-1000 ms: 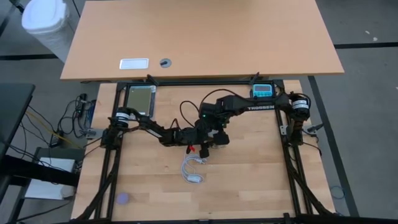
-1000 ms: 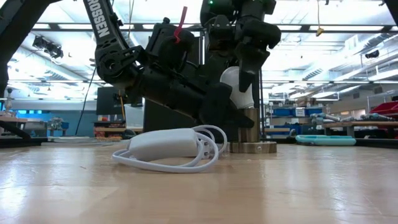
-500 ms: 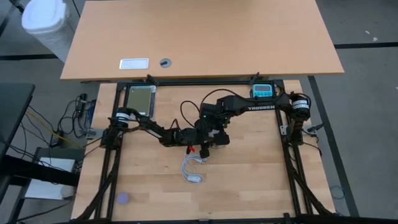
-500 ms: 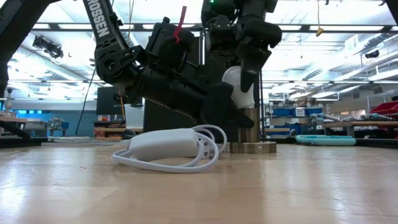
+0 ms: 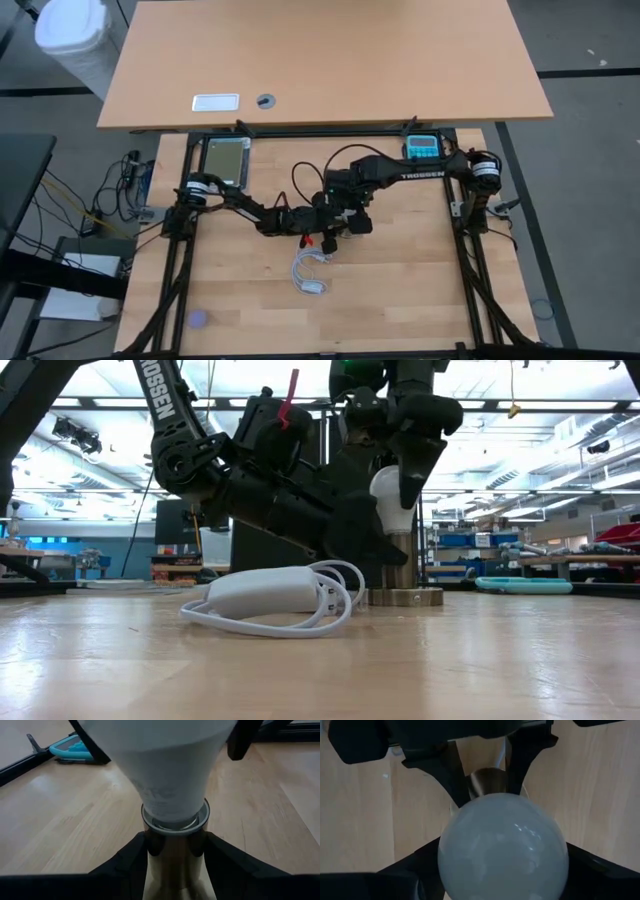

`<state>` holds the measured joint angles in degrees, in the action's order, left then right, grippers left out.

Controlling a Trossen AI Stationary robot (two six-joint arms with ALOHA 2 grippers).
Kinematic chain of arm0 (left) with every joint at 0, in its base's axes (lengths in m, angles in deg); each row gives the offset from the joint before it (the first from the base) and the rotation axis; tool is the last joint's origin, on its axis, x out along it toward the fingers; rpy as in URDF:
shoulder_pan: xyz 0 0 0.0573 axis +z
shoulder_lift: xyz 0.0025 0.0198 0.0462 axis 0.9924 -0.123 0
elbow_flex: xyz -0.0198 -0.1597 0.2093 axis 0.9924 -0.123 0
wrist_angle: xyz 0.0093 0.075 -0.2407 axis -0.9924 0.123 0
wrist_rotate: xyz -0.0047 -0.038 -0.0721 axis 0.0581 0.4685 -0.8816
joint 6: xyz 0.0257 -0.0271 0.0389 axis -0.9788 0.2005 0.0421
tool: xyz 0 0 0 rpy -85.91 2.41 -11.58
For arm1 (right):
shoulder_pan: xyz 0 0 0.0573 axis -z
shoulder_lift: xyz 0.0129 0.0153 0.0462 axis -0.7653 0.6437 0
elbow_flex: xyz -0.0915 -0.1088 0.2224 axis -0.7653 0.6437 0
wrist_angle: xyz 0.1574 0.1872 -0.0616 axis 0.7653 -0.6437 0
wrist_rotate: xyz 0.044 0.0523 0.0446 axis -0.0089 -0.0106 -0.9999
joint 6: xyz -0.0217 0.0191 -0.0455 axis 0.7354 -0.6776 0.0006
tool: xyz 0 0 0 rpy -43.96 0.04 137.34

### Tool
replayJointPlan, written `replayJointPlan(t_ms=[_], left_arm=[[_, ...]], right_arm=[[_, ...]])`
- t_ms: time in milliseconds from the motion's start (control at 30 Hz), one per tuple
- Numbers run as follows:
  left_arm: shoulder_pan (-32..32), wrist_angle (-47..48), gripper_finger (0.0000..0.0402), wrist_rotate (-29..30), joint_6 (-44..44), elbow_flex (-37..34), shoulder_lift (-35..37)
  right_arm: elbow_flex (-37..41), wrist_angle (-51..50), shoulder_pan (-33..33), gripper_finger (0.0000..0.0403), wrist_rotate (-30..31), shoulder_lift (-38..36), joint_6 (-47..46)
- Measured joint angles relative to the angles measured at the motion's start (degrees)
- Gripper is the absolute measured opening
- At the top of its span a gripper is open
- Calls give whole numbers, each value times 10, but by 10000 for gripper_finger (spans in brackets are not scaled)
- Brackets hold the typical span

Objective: Screw lightbulb
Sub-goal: Insert the white lightbulb into the silver lamp

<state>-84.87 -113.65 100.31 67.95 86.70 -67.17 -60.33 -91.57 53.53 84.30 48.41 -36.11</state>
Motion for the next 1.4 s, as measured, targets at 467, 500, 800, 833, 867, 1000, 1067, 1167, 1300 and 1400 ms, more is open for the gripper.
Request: replayJointPlan(t_ms=[467,500,800,833,867,1000,1067,1167,1300,1400], left_arm=[[0,0,175,7,11,0,0],[0,-1,175,7,11,0,0],[0,-2,175,8,15,0,0],[0,-2,175,13,17,0,0],[1,-2,175,19,18,0,0],[2,0,175,34,29,0,0],[2,-2,175,34,29,0,0],[2,-1,175,34,32,0,0],[2,-1,175,32,34,0,0],[2,-1,175,32,34,0,0]], right_arm=[[0,-3,-23,281,33,0,-6],[0,0,-24,281,33,0,-6],[0,6,-24,288,31,0,-36],[0,5,-24,291,24,0,-49],[1,4,-24,295,15,1,-65],[1,-1,-26,302,27,2,-108],[1,3,-28,301,40,2,-125],[1,10,-28,294,44,2,-143],[1,9,-20,289,42,2,-146],[1,6,-13,292,42,2,-130]])
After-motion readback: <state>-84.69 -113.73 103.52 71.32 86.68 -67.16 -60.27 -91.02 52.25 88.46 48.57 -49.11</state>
